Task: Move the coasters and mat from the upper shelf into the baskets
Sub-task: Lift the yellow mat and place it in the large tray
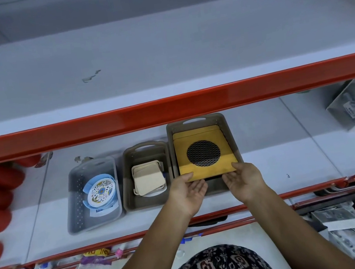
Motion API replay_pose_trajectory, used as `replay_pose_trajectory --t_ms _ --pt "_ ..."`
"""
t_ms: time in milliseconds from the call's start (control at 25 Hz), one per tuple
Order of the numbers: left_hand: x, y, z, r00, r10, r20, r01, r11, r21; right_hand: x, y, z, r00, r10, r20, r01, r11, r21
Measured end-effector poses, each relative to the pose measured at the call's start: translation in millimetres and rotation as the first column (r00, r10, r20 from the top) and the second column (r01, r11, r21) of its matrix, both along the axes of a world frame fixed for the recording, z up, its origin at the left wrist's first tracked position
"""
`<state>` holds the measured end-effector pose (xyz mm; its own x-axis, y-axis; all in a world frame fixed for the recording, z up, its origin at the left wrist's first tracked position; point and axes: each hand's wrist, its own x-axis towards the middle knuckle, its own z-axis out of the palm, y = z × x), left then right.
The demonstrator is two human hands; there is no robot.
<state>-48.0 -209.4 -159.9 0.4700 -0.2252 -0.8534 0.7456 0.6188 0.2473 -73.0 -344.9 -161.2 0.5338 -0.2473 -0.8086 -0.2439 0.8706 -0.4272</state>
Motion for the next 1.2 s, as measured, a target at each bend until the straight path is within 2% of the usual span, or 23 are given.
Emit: replay_pose_trajectory --t_ms 200,880,1040,1200 --pt "2 -6 -3 1.000 0.020 -0.015 -0.020 1.000 0.012 4 3 -2 1.000 0.000 -0.031 0.000 1.000 0.015" --pt "8 -19 5 0.995 0.086 0.047 -0.086 0.996 0.004 5 -11 -3 0.982 0.188 -0.008 -0.188 0.982 -0.004" --pt "4 -15 1 0.997 0.028 0.067 -0.027 1.000 -0.011 4 -13 -2 0.984 0.178 -0.021 -0.179 0.984 -0.016" --pt "1 10 10 0.988 -0.073 0.133 0.067 0.997 0.049 0 1 6 0.987 0.161 0.009 -0.160 0.986 -0.047"
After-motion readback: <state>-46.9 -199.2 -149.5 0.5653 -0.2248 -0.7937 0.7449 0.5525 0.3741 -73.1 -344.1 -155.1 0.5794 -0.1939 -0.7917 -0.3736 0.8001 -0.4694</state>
